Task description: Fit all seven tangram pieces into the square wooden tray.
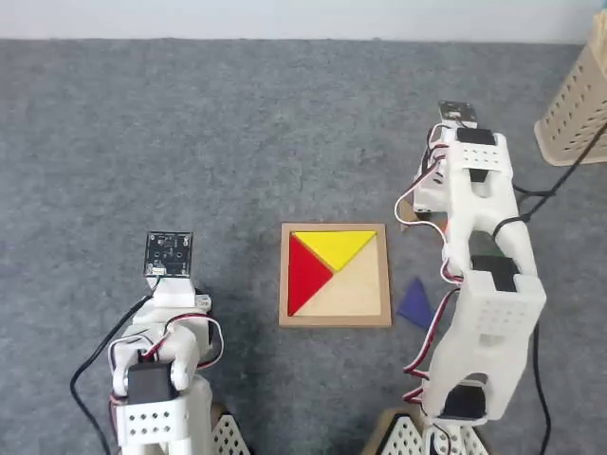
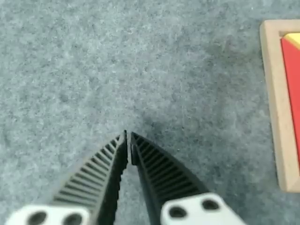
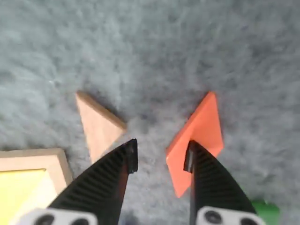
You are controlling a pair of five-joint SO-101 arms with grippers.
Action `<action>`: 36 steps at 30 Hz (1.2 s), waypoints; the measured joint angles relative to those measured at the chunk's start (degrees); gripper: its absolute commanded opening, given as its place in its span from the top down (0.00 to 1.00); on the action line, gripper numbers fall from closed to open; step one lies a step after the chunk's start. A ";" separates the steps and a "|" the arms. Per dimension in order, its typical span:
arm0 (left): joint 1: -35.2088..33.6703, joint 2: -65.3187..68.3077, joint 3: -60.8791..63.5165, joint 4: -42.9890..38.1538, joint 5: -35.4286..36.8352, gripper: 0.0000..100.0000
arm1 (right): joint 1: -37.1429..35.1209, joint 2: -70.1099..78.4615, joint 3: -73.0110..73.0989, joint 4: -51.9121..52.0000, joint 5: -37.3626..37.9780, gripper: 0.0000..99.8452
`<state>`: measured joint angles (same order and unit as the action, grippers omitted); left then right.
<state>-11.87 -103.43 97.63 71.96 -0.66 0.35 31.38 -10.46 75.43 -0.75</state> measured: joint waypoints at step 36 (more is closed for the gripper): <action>0.00 0.00 0.00 0.00 0.00 0.99 | 7.65 -0.44 5.71 -5.45 0.70 0.87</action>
<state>-11.87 -103.43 97.63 71.96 -0.66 8.00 30.95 -4.75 69.98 -0.04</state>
